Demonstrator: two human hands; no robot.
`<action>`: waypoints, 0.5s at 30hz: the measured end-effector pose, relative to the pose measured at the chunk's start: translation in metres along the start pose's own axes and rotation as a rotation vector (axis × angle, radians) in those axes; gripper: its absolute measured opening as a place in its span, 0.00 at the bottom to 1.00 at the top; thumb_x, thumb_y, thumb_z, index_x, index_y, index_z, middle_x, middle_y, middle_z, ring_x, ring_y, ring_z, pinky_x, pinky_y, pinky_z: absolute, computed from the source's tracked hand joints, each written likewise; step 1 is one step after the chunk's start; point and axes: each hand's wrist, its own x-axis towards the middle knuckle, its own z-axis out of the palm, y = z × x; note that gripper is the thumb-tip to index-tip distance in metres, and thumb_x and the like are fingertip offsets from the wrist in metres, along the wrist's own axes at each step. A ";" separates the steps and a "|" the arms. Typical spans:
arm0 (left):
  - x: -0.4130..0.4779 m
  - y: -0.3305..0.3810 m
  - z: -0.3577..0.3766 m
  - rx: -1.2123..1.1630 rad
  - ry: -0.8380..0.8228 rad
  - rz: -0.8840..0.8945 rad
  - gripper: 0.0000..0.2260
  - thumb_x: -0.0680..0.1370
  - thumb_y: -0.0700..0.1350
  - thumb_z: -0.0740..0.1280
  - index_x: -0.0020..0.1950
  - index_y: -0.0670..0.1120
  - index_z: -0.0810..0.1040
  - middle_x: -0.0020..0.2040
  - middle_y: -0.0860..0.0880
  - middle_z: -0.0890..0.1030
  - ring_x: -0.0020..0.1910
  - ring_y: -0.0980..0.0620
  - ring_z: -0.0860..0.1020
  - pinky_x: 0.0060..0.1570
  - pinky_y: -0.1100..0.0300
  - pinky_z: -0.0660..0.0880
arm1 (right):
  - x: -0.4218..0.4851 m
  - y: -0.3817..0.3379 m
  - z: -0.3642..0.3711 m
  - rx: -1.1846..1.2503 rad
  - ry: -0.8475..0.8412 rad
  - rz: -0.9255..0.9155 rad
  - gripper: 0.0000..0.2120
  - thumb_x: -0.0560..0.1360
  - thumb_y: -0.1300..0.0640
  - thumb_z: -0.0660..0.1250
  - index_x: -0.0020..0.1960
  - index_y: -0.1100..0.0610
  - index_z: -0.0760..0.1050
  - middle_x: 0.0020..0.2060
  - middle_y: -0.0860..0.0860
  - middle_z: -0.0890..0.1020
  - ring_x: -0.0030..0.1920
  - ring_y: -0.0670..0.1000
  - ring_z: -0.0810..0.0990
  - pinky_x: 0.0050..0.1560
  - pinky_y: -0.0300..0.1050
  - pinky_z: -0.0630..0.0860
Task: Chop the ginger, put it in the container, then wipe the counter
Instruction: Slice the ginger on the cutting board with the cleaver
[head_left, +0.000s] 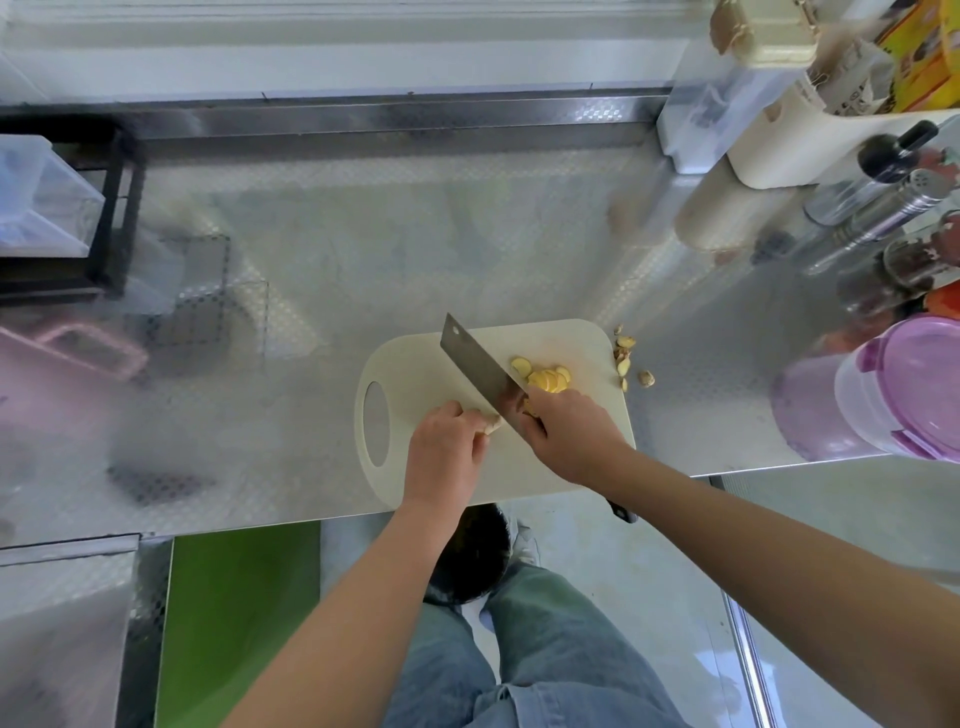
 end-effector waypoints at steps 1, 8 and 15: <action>0.000 0.000 0.000 -0.002 -0.002 -0.003 0.09 0.69 0.35 0.74 0.46 0.45 0.84 0.35 0.45 0.77 0.34 0.44 0.75 0.34 0.53 0.74 | -0.002 0.000 -0.002 -0.023 -0.016 -0.008 0.09 0.81 0.52 0.53 0.46 0.56 0.64 0.35 0.54 0.69 0.37 0.58 0.69 0.36 0.48 0.64; 0.001 0.000 0.001 0.045 -0.015 -0.002 0.04 0.71 0.37 0.73 0.45 0.43 0.84 0.36 0.44 0.77 0.36 0.44 0.75 0.35 0.54 0.73 | -0.004 0.000 -0.004 -0.078 -0.054 -0.015 0.07 0.80 0.55 0.53 0.45 0.56 0.63 0.35 0.52 0.69 0.37 0.56 0.69 0.36 0.46 0.62; 0.002 0.000 0.000 0.043 -0.013 0.016 0.06 0.69 0.36 0.74 0.44 0.44 0.84 0.34 0.45 0.75 0.34 0.44 0.75 0.33 0.53 0.72 | -0.005 0.002 0.010 -0.092 -0.053 -0.008 0.06 0.80 0.57 0.53 0.45 0.57 0.62 0.31 0.50 0.65 0.35 0.56 0.68 0.34 0.45 0.61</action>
